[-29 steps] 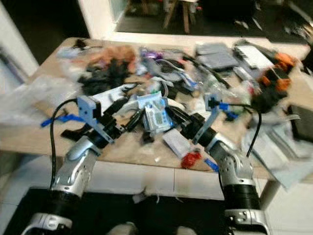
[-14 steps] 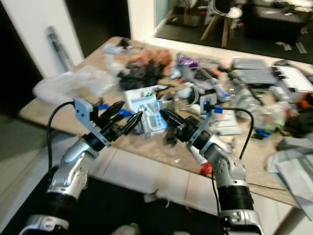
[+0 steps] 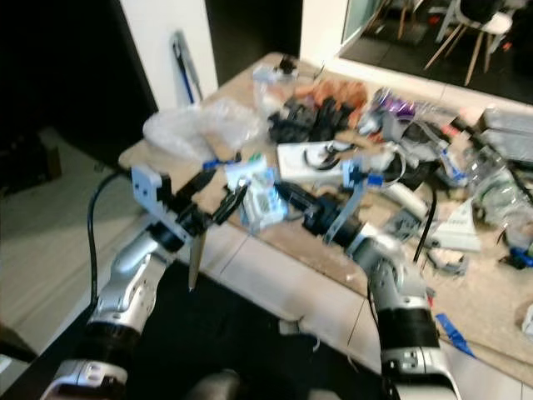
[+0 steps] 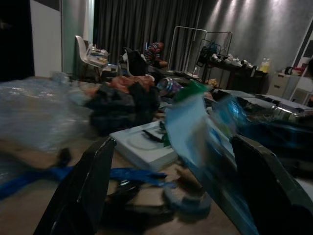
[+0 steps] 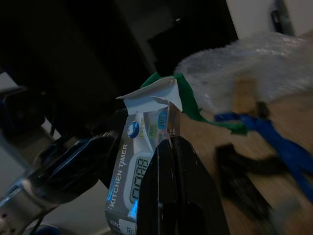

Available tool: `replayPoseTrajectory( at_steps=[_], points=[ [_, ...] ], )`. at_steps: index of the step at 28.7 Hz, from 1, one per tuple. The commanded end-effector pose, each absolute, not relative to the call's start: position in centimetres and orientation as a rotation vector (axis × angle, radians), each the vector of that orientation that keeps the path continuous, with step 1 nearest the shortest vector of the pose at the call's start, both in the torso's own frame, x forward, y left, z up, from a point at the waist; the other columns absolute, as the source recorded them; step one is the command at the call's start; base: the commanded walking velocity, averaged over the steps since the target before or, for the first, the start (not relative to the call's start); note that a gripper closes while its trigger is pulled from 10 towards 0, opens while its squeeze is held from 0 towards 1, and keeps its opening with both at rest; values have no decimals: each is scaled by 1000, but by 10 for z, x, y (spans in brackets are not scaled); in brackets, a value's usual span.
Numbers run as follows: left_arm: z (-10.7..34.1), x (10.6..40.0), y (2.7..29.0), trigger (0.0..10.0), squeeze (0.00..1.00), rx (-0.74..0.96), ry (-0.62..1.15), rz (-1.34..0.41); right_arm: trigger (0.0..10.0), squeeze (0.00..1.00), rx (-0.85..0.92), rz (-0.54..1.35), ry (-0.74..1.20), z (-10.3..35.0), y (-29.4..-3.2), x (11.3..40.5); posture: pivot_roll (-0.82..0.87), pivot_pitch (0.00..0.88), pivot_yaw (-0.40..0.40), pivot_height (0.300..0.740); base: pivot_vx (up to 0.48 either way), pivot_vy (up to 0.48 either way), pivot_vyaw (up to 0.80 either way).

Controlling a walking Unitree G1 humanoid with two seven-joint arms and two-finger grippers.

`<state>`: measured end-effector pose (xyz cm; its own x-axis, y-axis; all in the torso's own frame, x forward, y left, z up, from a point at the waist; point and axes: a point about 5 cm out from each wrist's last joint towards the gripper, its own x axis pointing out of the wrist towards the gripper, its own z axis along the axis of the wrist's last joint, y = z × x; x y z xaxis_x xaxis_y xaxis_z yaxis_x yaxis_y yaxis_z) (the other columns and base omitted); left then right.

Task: Picking trash to rubbish bin

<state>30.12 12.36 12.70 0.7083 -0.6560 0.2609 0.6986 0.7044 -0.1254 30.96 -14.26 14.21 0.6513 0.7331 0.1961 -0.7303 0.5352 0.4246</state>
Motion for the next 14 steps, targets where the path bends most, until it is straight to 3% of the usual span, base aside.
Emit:
replayPoseTrajectory(
  at_steps=[1,14],
  points=[
    [124,301,127,10000,0,-217,-197,-755,10000,0,504,877,0,142,-140,310,8,0,-20,740,0,0,725],
    [114,284,133,10000,0,-231,-177,-850,10000,0,518,813,-33,144,-147,313,6,0,-21,740,0,0,725]
  ],
)
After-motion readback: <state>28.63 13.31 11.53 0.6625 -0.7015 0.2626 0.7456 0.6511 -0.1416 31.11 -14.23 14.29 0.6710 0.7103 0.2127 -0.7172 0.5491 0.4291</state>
